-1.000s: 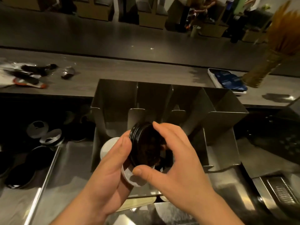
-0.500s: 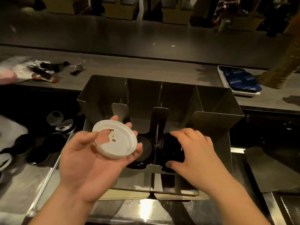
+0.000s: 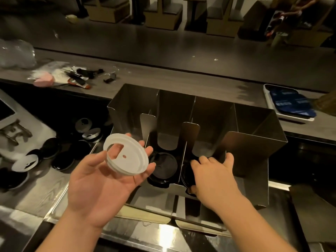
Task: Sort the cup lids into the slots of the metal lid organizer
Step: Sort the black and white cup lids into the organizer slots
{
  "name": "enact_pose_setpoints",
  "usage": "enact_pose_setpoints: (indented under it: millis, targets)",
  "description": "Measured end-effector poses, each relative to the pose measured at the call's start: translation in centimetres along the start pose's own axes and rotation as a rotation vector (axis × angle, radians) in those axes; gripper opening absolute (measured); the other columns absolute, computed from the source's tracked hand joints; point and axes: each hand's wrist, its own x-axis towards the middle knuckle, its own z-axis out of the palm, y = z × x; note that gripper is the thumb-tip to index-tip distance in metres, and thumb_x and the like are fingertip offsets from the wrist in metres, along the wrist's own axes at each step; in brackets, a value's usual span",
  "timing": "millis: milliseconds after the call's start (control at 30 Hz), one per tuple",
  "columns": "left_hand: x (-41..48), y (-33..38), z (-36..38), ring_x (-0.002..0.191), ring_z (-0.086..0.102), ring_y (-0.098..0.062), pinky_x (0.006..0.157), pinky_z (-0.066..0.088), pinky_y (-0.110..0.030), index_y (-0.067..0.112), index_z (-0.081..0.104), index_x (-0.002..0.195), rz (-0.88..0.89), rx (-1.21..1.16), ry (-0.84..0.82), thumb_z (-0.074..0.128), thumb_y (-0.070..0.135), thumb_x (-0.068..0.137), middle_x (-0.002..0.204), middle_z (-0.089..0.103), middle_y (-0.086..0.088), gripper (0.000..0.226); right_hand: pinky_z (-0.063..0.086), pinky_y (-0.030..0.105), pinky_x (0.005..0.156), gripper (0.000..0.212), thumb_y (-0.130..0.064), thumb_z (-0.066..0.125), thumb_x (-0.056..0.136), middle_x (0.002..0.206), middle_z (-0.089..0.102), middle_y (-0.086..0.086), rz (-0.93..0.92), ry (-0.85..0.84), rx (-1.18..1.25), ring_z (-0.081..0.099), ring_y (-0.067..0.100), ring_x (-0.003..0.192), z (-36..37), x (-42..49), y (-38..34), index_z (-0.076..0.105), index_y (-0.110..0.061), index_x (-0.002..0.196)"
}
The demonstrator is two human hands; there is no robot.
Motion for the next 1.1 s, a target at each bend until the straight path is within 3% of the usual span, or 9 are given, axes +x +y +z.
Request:
enact_pose_setpoints:
  millis: [67,133,267,367,467,567,633,767,1100]
  targets:
    - [-0.4,0.1,0.9,0.134,0.047,-0.046,0.097,0.047,-0.059,0.011,0.061,0.133,0.109,0.104,-0.006,0.08,0.031,0.072,0.153,0.041,-0.022,0.068,0.002,0.063,0.11,0.052,-0.043,0.066,0.087,0.124,0.058,-0.003,-0.003,0.013,-0.026,0.052,0.024,0.122,0.0,0.0,0.0,0.049,-0.029,0.133]
    - [-0.5,0.3,1.4,0.126,0.057,-0.042,0.09,0.052,-0.058,0.016,0.07,0.12,0.23,0.285,0.066,0.089,0.032,0.056,0.14,0.057,-0.018,0.069,0.0,0.063,0.111,0.049,-0.043,0.066,0.087,0.121,0.059,-0.002,-0.016,0.028,-0.048,0.051,0.025,0.121,-0.1,-0.1,-0.2,0.052,-0.027,0.131]
    - [-0.2,0.9,1.4,0.121,0.063,-0.03,0.089,0.057,-0.056,0.025,0.063,0.127,0.388,0.527,0.249,0.07,0.017,0.079,0.135,0.059,-0.007,0.049,0.008,0.056,0.115,0.053,-0.044,0.064,0.089,0.128,0.055,0.001,-0.095,-0.009,-0.044,0.051,0.025,0.123,-0.1,0.1,-0.1,0.048,-0.025,0.137]
    - [0.4,1.3,1.6,0.117,0.064,-0.013,0.088,0.057,-0.044,0.031,0.055,0.135,0.481,0.783,0.31,0.068,0.011,0.075,0.125,0.063,0.01,0.064,0.019,0.051,0.113,0.058,-0.044,0.065,0.088,0.129,0.055,0.002,-0.106,-0.03,-0.043,0.055,0.024,0.119,-0.2,0.3,0.1,0.045,-0.025,0.139]
    - [1.1,1.5,1.4,0.108,0.058,0.005,0.089,0.052,-0.032,0.046,0.047,0.134,0.53,1.302,0.391,0.08,0.008,0.078,0.124,0.054,0.028,0.076,0.026,0.047,0.108,0.061,-0.043,0.066,0.088,0.127,0.056,0.001,-0.099,-0.025,-0.036,0.054,0.023,0.117,-0.3,0.4,0.2,0.042,-0.025,0.141]
    - [2.1,1.9,0.7,0.122,0.038,0.0,0.096,0.039,-0.024,0.046,0.039,0.138,0.561,1.821,0.339,0.085,0.024,0.074,0.145,0.024,0.023,0.081,0.028,0.042,0.109,0.065,-0.048,0.065,0.087,0.134,0.049,-0.002,-0.102,-0.016,0.034,0.044,0.021,0.126,-0.7,0.4,0.4,0.04,-0.027,0.143]
    - [2.8,2.3,0.2,0.124,0.035,-0.004,0.092,0.036,-0.015,0.043,0.037,0.141,0.523,2.052,0.235,0.084,0.029,0.074,0.147,0.016,0.019,0.083,0.027,0.04,0.11,0.068,-0.049,0.065,0.087,0.141,0.043,-0.005,-0.1,-0.021,0.084,0.037,0.019,0.131,-1.1,0.3,0.6,0.037,-0.029,0.146]
    - [3.9,2.8,-0.1,0.125,0.041,-0.007,0.094,0.041,-0.016,0.04,0.032,0.148,0.42,2.279,0.136,0.08,0.033,0.078,0.144,0.028,0.019,0.085,0.028,0.036,0.111,0.058,-0.046,0.059,0.093,0.142,0.045,-0.011,-0.115,0.044,0.164,0.038,0.014,0.132,-2.2,0.1,0.7,0.036,-0.034,0.146]
    - [6.0,3.6,1.3,0.141,0.031,-0.012,0.113,0.032,-0.03,0.033,0.03,0.153,0.088,2.603,0.037,0.08,0.03,0.082,0.155,0.035,0.011,0.087,0.051,0.029,0.089,0.019,-0.041,0.061,0.092,0.095,0.066,-0.02,-0.086,0.341,0.512,0.058,0.003,0.093,-3.6,-0.2,-1.1,0.067,-0.035,0.108]
